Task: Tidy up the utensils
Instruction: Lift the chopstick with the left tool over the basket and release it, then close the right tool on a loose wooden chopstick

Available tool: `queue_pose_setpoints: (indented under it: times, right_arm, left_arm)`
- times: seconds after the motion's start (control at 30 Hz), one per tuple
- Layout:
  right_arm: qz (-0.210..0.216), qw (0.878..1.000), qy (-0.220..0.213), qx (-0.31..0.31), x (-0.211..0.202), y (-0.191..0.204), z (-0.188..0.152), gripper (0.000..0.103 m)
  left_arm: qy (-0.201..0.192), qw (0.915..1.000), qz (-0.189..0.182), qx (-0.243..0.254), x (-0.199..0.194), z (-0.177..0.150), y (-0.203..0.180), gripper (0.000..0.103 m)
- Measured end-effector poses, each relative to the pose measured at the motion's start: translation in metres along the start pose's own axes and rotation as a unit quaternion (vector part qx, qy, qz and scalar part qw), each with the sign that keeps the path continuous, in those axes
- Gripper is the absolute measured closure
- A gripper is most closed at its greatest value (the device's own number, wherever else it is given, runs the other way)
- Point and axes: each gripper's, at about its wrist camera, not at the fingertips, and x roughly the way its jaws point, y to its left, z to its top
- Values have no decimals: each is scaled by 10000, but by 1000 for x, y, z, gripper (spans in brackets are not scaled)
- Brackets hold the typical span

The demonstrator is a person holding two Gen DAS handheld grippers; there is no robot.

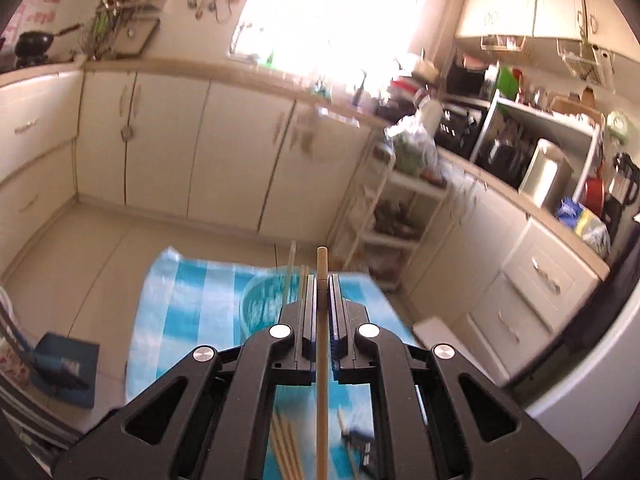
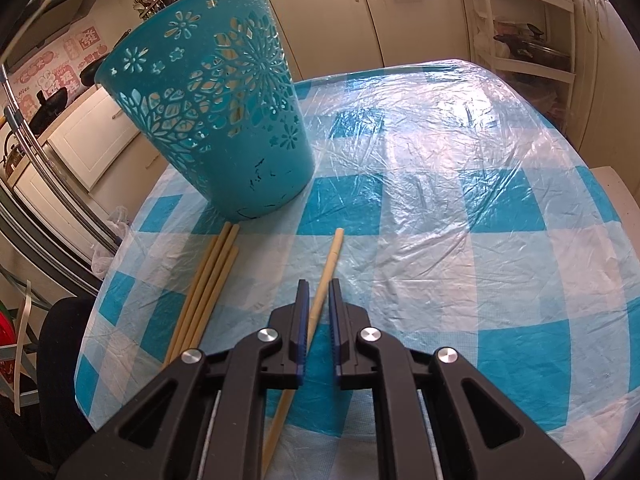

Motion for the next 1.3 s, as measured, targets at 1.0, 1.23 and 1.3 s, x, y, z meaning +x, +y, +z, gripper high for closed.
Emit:
queue_pose_setpoints:
  times: [1.0,1.23,1.3]
  right_arm:
    - [155,9999,5,76,0,-4,1,88]
    - [19,9998,-2,-198,-1,6,-1,82]
    - [-37,9997,-1,-260,-1,7,-2,82]
  left_arm:
    - [-238,9900,1327,424,113,-6,2,94]
    - [-406,9798,1864,599,65,-31,21,34]
    - [-437,9784,1955,504,46,-40,33,28]
